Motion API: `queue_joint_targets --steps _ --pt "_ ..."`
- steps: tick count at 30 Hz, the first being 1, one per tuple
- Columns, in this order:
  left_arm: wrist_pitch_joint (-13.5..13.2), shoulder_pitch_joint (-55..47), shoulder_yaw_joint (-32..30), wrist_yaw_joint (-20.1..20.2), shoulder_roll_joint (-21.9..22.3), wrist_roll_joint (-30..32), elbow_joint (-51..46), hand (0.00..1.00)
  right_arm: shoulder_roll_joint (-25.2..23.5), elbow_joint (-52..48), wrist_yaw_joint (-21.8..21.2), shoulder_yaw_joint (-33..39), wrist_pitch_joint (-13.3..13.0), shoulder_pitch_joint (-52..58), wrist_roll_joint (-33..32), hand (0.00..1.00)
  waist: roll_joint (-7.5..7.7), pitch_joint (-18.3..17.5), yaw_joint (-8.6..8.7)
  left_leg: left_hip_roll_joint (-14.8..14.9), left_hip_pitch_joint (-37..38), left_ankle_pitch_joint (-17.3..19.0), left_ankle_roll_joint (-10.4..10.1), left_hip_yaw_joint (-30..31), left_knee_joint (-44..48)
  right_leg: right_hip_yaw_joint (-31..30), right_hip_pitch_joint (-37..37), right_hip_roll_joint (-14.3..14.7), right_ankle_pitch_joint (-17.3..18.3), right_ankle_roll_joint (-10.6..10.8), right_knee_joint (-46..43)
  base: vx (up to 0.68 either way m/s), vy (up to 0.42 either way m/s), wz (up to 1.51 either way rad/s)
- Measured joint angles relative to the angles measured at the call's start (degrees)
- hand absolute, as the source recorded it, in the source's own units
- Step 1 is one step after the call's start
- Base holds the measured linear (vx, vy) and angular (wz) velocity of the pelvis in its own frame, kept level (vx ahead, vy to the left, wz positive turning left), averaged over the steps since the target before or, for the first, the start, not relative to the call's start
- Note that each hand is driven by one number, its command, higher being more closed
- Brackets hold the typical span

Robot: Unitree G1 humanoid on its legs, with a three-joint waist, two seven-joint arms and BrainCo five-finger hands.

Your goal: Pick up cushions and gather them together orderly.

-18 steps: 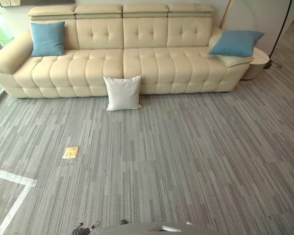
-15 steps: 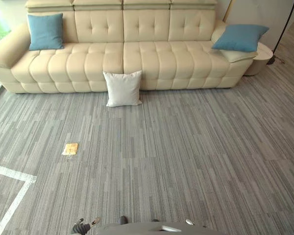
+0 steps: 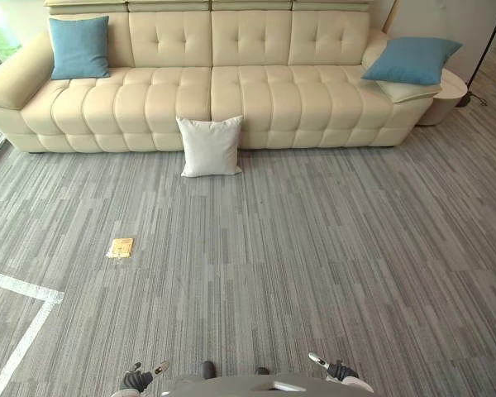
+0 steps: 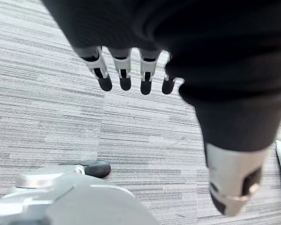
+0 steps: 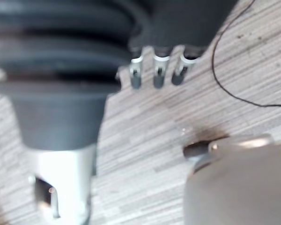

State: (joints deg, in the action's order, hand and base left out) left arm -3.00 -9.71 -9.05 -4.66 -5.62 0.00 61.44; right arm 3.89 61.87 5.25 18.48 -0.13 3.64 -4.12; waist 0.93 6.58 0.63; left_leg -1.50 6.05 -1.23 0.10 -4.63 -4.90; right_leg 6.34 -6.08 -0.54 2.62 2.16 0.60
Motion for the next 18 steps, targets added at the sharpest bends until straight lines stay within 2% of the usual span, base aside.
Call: queue_joint_targets --steps 5,18 --pt "0.01 -0.06 0.05 0.03 -0.06 -2.21 0.14 0.0 -0.04 0.01 0.53 -0.23 0.05 0.01 -0.01 0.0 0.12 0.12 -0.03 -0.04 -0.09 0.0 0.03 -0.1 -0.02 0.74 -0.26 -0.14 -0.55 0.03 0.79 -0.02 -0.005 0.0" --pt "0.0 0.46 0.06 0.11 -0.15 -2.21 0.49 0.0 -0.02 0.43 1.12 -0.29 0.08 -0.68 -0.02 0.0 0.22 1.39 0.07 -0.01 0.85 0.0 0.02 -0.22 -0.04 0.88 -1.91 -0.07 -1.2 -0.23 1.78 -0.01 -0.007 0.0"
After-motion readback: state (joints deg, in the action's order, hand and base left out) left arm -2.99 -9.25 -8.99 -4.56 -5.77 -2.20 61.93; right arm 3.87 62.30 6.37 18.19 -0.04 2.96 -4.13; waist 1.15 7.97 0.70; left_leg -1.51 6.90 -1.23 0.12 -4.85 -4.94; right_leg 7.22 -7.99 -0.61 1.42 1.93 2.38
